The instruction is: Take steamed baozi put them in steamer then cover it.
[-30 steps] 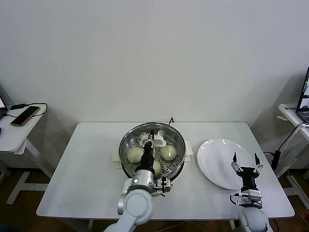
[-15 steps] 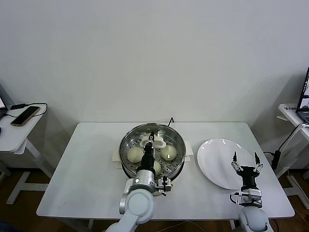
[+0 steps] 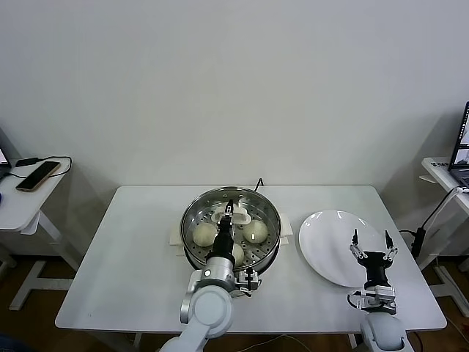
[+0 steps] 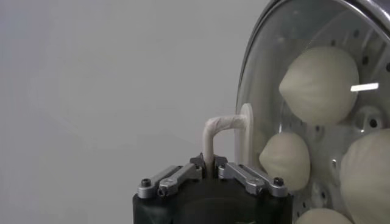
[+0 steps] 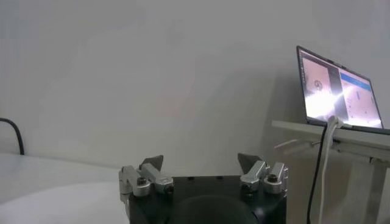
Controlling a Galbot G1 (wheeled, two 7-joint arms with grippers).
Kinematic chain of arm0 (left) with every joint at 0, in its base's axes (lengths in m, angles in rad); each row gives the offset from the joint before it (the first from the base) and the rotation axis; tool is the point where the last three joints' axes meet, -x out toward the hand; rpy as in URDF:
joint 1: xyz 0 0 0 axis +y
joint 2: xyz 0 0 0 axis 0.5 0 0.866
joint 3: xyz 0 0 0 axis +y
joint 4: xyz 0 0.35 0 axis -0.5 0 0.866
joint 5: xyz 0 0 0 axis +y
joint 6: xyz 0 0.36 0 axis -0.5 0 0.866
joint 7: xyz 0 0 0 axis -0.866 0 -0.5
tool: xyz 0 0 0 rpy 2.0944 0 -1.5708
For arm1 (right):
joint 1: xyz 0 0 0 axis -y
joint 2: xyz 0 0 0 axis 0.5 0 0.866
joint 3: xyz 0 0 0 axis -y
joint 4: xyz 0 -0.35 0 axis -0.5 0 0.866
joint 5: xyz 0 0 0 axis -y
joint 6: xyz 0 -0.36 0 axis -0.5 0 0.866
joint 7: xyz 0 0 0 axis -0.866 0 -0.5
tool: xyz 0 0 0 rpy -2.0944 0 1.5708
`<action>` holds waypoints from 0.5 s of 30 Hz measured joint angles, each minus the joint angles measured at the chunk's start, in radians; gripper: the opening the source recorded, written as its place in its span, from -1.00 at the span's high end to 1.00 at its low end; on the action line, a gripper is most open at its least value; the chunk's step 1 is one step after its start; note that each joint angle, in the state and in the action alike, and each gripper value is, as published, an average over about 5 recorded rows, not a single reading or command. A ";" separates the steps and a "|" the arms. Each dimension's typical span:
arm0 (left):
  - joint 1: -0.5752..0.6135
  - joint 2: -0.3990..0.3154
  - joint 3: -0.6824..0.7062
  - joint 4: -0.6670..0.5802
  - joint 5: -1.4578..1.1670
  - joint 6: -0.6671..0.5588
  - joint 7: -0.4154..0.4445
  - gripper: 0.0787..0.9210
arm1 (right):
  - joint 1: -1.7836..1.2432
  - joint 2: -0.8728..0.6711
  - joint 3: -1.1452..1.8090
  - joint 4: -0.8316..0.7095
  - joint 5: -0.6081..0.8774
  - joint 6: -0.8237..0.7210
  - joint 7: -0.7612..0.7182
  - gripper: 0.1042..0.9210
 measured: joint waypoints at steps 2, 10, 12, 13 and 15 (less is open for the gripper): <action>0.001 0.003 -0.002 -0.003 0.000 -0.002 0.002 0.63 | 0.000 0.000 0.000 0.000 -0.001 0.000 0.000 -0.76; 0.013 0.021 -0.003 -0.031 -0.012 -0.002 0.009 0.11 | 0.001 0.000 -0.005 -0.001 -0.004 -0.002 0.001 -0.76; 0.018 0.028 -0.001 -0.043 -0.018 -0.001 0.010 -0.03 | 0.002 0.001 -0.007 0.000 -0.006 -0.003 0.002 -0.76; 0.020 0.032 0.001 -0.050 -0.022 -0.001 0.011 -0.09 | 0.003 0.001 -0.009 0.001 -0.006 -0.003 0.002 -0.76; 0.026 0.041 0.005 -0.066 -0.030 0.000 0.014 -0.23 | 0.004 0.001 -0.011 0.003 -0.008 -0.004 0.003 -0.76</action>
